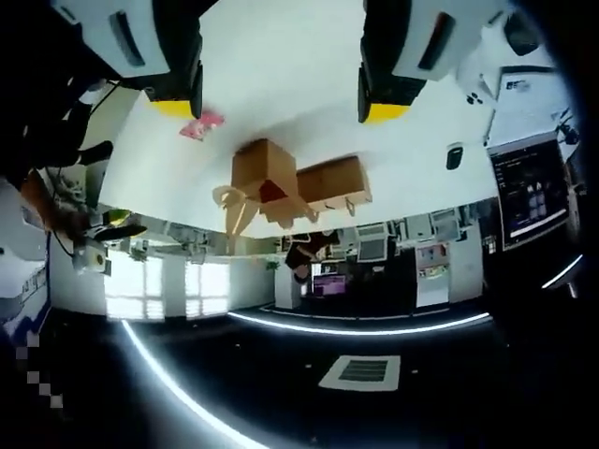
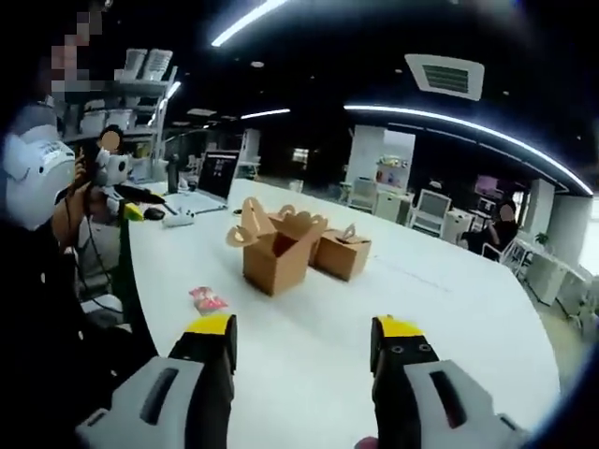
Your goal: Pick up one paper box from the group, open the paper box, and remove the item inside
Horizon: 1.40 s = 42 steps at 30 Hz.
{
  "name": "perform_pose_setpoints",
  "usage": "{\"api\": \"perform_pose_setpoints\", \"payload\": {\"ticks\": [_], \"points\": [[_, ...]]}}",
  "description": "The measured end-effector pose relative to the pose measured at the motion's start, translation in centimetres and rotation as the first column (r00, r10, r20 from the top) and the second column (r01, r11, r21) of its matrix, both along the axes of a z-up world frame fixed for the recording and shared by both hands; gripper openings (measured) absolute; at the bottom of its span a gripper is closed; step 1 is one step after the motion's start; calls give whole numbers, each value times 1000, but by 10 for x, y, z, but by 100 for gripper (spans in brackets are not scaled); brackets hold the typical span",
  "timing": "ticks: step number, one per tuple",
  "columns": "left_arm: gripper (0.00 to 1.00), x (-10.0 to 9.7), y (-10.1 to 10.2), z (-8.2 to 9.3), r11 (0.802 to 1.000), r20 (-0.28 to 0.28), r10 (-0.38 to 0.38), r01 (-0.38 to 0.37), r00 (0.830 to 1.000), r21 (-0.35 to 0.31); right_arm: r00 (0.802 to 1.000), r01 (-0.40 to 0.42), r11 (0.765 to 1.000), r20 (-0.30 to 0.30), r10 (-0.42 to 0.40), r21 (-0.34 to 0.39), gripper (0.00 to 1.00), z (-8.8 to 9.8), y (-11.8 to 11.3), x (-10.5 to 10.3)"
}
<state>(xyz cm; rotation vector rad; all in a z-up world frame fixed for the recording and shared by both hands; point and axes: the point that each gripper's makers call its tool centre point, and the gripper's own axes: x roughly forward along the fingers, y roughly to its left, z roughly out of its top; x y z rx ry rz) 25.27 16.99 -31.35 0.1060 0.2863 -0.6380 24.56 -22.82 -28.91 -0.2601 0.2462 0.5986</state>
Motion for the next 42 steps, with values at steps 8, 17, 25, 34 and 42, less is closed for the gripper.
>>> {"api": "perform_pose_setpoints", "payload": {"ticks": [8,17,25,34,42], "points": [[68,2,3,2,1000,3,6,-6,1000,6,1000,26,1000,-13,-26,12,59,-8,-10,-2],[68,4,1,0,1000,-2,-1,1,1000,6,999,29,999,-40,-28,16,59,-19,-11,0],[68,5,3,0,1000,-4,2,-2,1000,8,999,26,1000,-48,-25,18,59,-20,-9,1],[68,6,3,-1,1000,-6,-2,2,1000,3,997,19,1000,-71,-18,12,61,-25,-7,0],[68,7,2,-1,1000,-5,-1,1,1000,0,996,17,1000,-89,-16,15,63,-31,-7,0]]}}
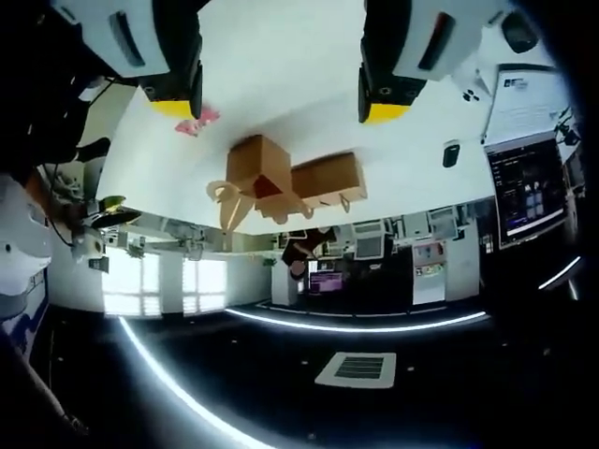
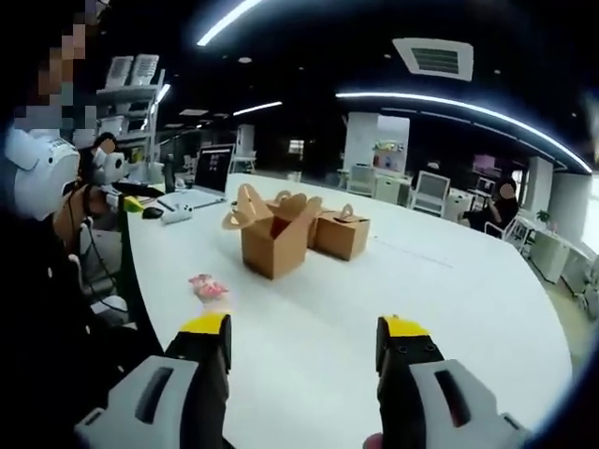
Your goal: Pick up one paper box from the group, open the paper box, and remove the item inside
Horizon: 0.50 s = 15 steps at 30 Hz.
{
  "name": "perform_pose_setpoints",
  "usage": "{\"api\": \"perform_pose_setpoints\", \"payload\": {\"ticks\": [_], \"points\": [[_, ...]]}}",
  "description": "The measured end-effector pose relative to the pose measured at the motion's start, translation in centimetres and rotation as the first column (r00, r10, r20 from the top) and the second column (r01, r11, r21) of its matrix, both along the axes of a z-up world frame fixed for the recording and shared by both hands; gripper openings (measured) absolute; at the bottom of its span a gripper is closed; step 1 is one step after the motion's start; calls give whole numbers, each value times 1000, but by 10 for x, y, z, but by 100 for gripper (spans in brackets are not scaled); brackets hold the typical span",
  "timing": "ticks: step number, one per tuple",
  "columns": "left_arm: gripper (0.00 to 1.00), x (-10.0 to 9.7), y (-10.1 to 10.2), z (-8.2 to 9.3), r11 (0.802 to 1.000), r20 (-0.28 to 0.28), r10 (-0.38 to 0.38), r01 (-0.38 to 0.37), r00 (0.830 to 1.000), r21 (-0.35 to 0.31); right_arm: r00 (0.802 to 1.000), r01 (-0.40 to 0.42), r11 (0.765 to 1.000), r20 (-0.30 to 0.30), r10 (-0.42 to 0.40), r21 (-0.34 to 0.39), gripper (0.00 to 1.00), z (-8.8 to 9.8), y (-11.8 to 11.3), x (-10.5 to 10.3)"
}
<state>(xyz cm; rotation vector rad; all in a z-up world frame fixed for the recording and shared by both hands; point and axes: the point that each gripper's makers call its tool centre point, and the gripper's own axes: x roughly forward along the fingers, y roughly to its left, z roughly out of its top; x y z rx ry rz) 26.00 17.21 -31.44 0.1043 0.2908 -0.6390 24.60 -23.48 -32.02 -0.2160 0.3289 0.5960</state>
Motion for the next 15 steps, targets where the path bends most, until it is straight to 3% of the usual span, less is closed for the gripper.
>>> {"api": "perform_pose_setpoints", "payload": {"ticks": [15], "points": [[68,6,-4,-2,1000,-9,-11,11,1000,-4,1000,4,1000,-5,-4,-3,63,-3,0,2]]}}
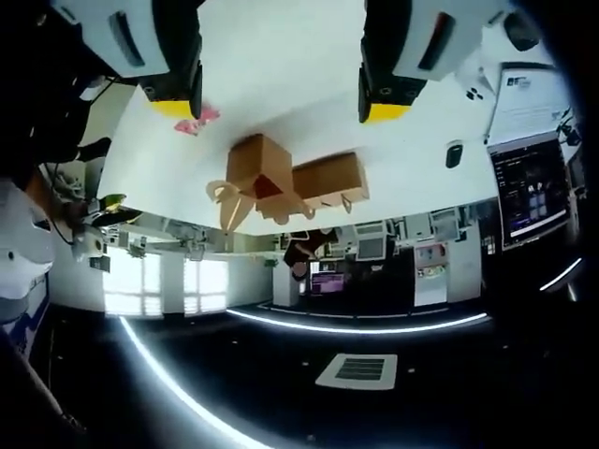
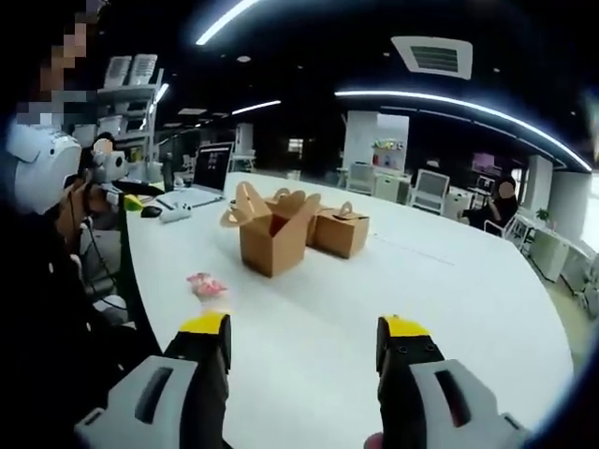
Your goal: Pick up one paper box from the group, open the paper box, and remove the item inside
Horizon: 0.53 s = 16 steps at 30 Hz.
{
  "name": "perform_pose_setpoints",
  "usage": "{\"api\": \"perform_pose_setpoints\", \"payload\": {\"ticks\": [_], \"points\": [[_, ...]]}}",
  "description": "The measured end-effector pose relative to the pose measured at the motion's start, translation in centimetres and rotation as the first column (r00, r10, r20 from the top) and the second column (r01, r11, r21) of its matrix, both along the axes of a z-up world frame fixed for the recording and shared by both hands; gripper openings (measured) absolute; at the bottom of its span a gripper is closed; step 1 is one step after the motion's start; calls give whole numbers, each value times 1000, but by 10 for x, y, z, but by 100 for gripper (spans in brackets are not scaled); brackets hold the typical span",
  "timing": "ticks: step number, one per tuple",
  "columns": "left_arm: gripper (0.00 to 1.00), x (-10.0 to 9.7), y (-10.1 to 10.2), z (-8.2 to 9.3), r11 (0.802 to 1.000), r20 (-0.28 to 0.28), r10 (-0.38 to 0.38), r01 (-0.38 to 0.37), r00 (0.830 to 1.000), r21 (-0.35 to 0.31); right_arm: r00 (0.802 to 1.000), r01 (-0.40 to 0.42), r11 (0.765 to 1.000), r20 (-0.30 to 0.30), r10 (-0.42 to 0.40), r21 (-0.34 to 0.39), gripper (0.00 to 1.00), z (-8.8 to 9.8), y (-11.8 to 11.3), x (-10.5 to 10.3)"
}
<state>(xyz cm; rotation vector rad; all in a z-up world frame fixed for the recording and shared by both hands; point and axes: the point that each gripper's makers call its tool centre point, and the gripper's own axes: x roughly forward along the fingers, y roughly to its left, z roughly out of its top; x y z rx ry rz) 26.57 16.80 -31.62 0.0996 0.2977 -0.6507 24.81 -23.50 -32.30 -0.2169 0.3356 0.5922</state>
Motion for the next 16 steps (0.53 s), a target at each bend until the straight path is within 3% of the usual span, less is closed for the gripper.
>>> {"api": "perform_pose_setpoints", "payload": {"ticks": [16], "points": [[70,2,-7,-7,1000,-13,-14,13,1000,-5,1000,7,1000,-14,-7,-1,63,-4,-4,2]]}}
